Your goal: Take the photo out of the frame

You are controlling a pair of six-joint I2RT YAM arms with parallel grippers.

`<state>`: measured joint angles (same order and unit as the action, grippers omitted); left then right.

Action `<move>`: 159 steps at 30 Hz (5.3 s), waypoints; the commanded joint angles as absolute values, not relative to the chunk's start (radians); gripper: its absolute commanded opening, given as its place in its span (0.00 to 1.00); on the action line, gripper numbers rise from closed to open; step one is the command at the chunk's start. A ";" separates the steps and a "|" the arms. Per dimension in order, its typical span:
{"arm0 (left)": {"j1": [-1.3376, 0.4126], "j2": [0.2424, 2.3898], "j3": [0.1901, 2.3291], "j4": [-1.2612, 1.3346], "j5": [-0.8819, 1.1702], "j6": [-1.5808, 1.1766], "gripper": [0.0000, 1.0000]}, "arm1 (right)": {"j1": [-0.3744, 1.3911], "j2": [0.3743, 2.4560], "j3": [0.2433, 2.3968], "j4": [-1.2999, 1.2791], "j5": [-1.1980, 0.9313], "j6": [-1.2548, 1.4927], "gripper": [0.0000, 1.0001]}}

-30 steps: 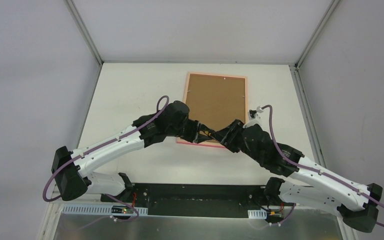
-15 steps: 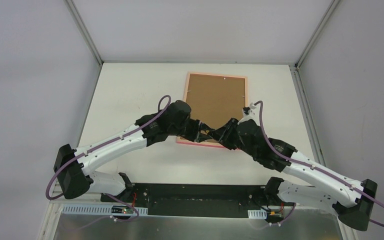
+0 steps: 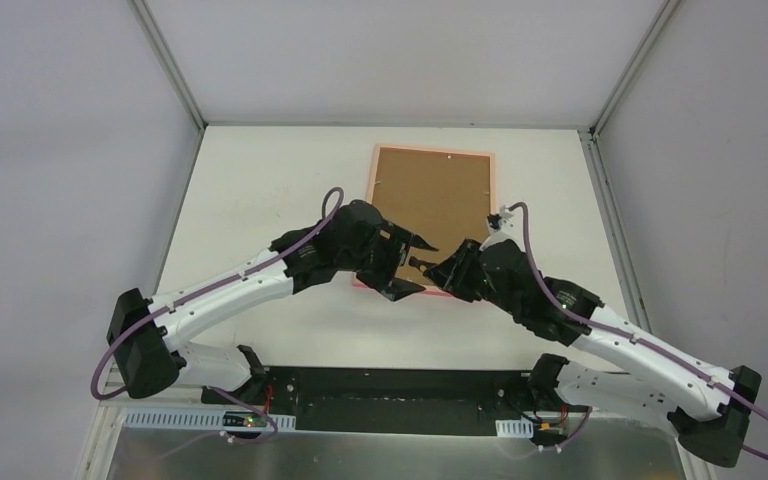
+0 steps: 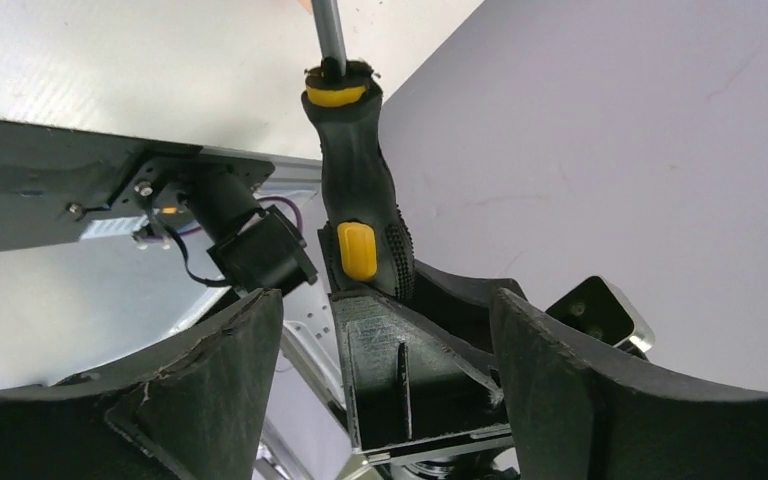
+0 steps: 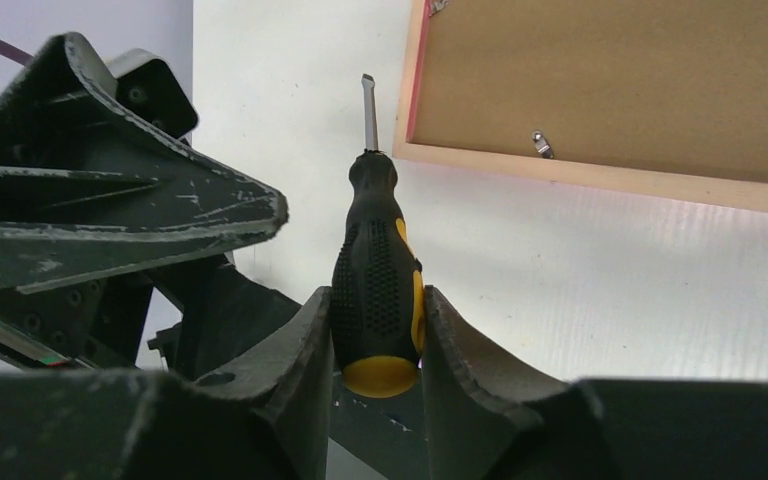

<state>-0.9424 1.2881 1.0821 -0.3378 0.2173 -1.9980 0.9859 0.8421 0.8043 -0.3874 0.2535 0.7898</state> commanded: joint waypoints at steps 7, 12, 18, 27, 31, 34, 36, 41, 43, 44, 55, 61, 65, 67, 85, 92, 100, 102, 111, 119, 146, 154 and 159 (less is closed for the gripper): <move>-0.791 1.076 1.097 -0.558 0.100 -1.354 0.87 | 0.960 0.773 0.924 -0.662 0.233 0.737 0.00; -0.715 1.087 1.171 -0.627 0.182 -0.959 0.80 | 0.937 0.764 1.002 -0.803 0.137 0.705 0.00; -0.749 1.142 1.193 -0.600 0.256 -0.598 0.78 | 0.844 0.847 1.124 -0.942 -0.066 0.664 0.00; -0.741 1.194 1.191 -0.581 0.083 -0.586 0.76 | 0.591 1.059 1.272 -1.052 -0.274 0.545 0.00; -0.632 1.281 1.179 -0.637 0.086 -0.674 0.68 | 0.593 1.165 1.335 -1.087 -0.246 0.514 0.00; -0.495 1.369 1.155 -0.645 0.253 -0.653 0.67 | 0.605 1.231 1.361 -1.094 -0.235 0.493 0.00; -0.452 1.418 1.166 -0.656 0.285 -0.590 0.68 | 0.633 1.288 1.394 -1.113 -0.202 0.478 0.00; -0.436 1.537 1.202 -0.666 0.302 -0.489 0.67 | 0.737 1.431 1.566 -1.197 -0.045 0.434 0.00; -0.436 1.577 1.215 -0.661 0.291 -0.455 0.67 | 0.751 1.474 1.624 -1.214 -0.032 0.437 0.00; -0.436 1.595 1.219 -0.657 0.288 -0.436 0.67 | 0.759 1.490 1.648 -1.219 -0.023 0.438 0.00; -0.454 1.740 1.236 -0.583 0.311 -0.452 0.53 | 0.788 1.624 1.801 -1.300 -0.008 0.424 0.00; -0.491 1.836 1.262 -0.568 0.245 -0.479 0.49 | 0.778 1.633 1.763 -1.267 -0.060 0.375 0.00; -0.508 1.857 1.266 -0.556 0.214 -0.490 0.43 | 0.766 1.624 1.740 -1.250 -0.092 0.355 0.00; -0.511 1.861 1.262 -0.557 0.192 -0.506 0.39 | 0.762 1.618 1.721 -1.244 -0.102 0.352 0.00; -0.512 1.788 1.212 -0.550 0.224 -0.528 0.39 | 0.684 1.586 1.666 -1.194 -0.146 0.286 0.00; -0.512 1.788 1.216 -0.551 0.224 -0.532 0.28 | 0.679 1.589 1.680 -1.205 -0.144 0.285 0.00; -0.511 1.772 1.187 -0.551 0.226 -0.517 0.14 | 0.682 1.618 1.703 -1.197 -0.130 0.294 0.00; -0.511 1.770 1.180 -0.551 0.228 -0.517 0.10 | 0.684 1.626 1.718 -1.204 -0.122 0.296 0.00; -0.511 1.771 1.161 -0.546 0.220 -0.516 0.00 | 0.705 1.663 1.754 -1.230 -0.102 0.291 0.00; -0.511 1.772 1.161 -0.546 0.215 -0.509 0.00 | 0.721 1.693 1.754 -1.253 -0.070 0.271 0.00; -0.511 1.786 1.146 -0.540 0.210 -0.523 0.00 | 0.818 1.759 1.783 -1.386 0.246 0.240 0.00; -0.511 1.786 1.143 -0.540 0.213 -0.525 0.00 | 0.821 1.731 1.800 -1.400 0.340 0.252 0.00; -0.512 1.778 1.141 -0.540 0.206 -0.522 0.00 | 0.812 1.659 1.821 -1.410 0.417 0.269 0.00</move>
<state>-0.5106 1.8027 1.1667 -0.5034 0.2264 -0.5228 0.8234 1.7329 1.7748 -1.3460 0.2859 0.2615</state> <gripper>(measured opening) 0.170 0.340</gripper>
